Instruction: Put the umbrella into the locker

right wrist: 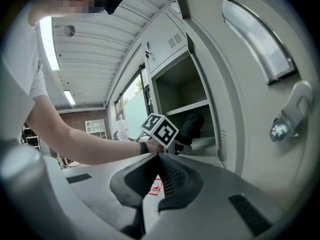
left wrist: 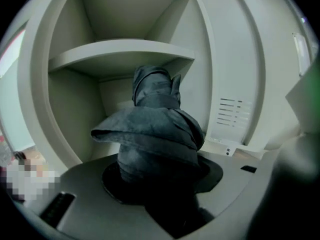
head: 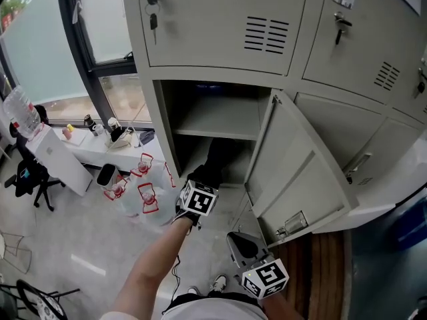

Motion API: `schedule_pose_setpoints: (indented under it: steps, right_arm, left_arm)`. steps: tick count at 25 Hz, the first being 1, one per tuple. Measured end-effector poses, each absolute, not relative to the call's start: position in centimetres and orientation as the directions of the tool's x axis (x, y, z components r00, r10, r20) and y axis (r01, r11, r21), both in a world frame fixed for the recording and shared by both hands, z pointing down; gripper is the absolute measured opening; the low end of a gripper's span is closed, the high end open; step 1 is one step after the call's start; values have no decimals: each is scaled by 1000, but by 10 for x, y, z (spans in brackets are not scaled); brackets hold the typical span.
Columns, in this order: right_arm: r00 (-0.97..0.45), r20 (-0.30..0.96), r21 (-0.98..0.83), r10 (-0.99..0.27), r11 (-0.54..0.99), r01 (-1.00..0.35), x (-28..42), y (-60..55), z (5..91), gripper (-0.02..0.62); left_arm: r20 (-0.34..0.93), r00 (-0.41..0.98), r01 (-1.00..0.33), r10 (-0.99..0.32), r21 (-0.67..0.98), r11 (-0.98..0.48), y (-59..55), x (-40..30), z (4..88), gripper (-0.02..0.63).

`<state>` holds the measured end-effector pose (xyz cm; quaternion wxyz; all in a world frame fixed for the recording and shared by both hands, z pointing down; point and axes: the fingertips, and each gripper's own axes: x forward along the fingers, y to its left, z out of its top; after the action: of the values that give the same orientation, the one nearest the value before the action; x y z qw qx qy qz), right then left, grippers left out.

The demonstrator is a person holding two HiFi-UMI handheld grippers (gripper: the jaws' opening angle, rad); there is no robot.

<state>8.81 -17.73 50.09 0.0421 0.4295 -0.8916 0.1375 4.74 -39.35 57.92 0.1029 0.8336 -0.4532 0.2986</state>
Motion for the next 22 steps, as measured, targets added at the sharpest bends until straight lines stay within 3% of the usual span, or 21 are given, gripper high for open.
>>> schedule_pose_setpoints:
  steps: [6,22]
  right_arm:
    - [-634,198,-201,-748,602,-773,88,-172,502,17]
    - [-639,240,-204,-731,606,-769,92,-175,514,17]
  left_arm:
    - [648,337,-807,-683,-175,-564,-422,50,584,215]
    - [761,304,-822,-573,-95,-562,-473,62,610,230]
